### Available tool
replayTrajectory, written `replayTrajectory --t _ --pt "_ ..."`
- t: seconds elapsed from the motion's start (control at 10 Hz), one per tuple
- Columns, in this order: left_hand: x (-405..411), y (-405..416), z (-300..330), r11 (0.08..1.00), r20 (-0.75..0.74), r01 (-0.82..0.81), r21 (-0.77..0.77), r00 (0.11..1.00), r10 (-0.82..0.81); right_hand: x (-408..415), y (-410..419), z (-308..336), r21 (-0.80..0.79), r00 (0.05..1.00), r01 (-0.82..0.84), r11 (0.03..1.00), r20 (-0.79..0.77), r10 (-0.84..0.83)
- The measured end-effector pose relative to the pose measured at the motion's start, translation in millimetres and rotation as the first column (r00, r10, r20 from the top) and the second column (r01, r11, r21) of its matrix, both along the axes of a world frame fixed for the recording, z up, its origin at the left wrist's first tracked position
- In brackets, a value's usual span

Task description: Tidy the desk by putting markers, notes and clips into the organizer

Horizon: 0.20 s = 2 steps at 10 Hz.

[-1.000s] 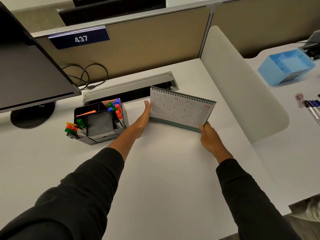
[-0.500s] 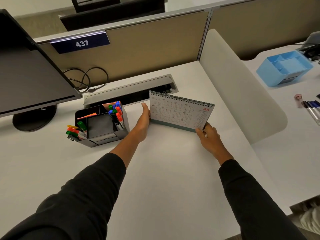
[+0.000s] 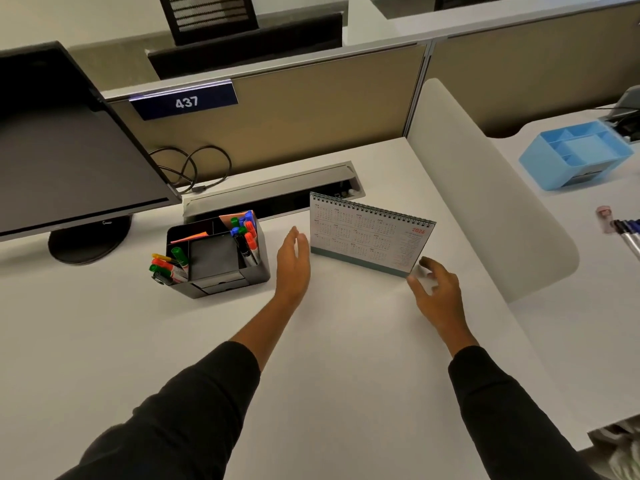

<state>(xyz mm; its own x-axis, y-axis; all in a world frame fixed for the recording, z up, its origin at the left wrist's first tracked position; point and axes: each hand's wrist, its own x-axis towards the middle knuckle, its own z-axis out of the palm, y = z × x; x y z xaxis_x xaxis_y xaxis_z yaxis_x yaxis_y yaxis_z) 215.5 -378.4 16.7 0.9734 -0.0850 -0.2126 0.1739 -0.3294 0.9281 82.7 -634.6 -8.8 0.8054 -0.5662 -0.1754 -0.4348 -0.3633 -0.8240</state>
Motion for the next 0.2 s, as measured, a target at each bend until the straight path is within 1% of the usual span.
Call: replayTrajectory --t 0.1,0.2 --pt "-28 14 -16 0.994 0.056 0.058 0.088 0.996 -0.063 -14 16 1 -0.06 0.999 0.03 0.998 0.035 -0.028" --pt "-72 38 -40 0.957 0.15 0.143 0.251 0.971 -0.185 -32 39 -18 -0.237 0.997 -0.022 0.971 0.07 0.04"
